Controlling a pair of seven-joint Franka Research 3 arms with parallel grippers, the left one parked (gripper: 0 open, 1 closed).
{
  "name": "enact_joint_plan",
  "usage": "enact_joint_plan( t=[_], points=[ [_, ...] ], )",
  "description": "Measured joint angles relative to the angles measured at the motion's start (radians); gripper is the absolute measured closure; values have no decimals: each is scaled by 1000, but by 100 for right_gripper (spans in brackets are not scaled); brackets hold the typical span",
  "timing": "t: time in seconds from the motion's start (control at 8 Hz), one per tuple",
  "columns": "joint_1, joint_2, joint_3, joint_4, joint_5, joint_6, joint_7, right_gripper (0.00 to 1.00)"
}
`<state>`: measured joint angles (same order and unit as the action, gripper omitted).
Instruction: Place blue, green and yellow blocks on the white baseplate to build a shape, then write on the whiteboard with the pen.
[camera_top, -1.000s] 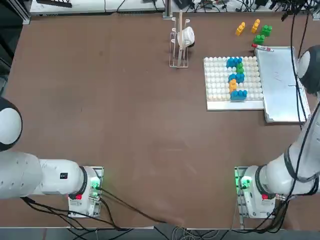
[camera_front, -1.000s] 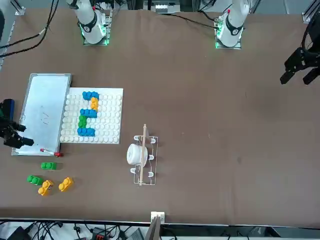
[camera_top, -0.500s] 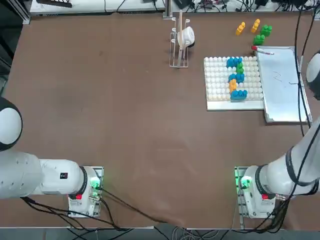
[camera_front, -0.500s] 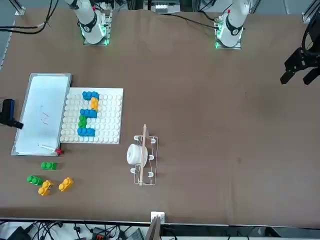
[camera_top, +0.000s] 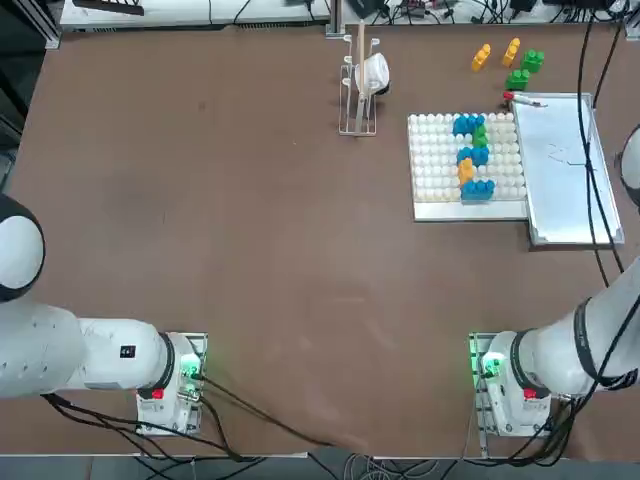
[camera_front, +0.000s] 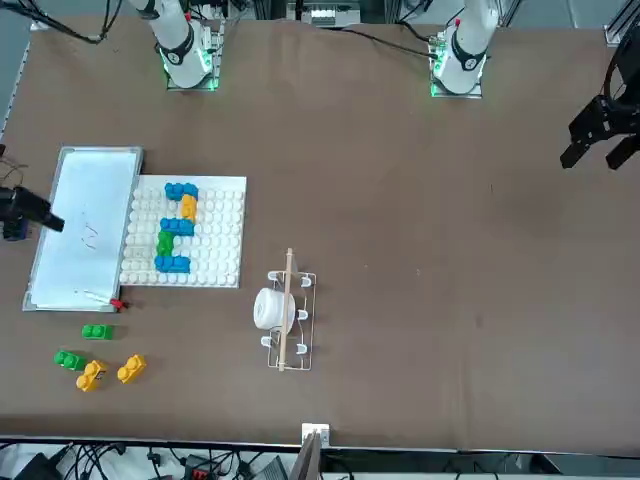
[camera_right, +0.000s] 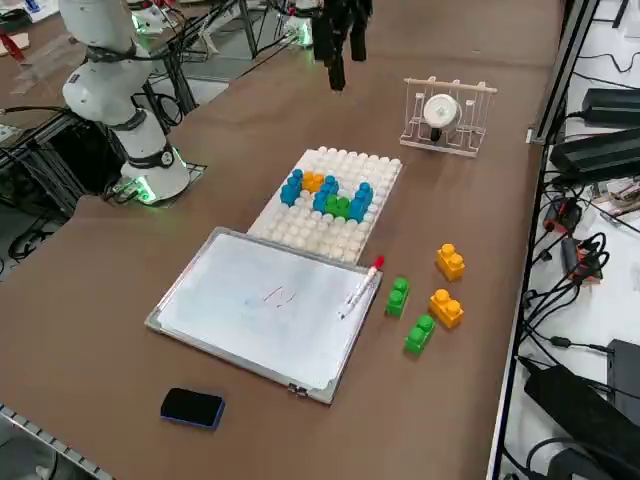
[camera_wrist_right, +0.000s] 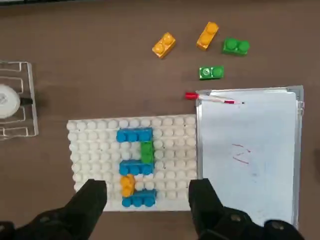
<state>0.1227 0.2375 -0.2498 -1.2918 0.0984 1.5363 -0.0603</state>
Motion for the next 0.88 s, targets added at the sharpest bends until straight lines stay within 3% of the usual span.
enact_joint_plan(
  t=[0.25,0.38,0.62,0.88],
  points=[
    [-82,-119,140,-113,-100,-14,0,0],
    [-97,-176,172,-178,-116,-15,5,0],
    [-105,-291,198,-295,-124,-15,18,0],
    [-105,-357,207,-343,-124,-26,20,0]
  ],
)
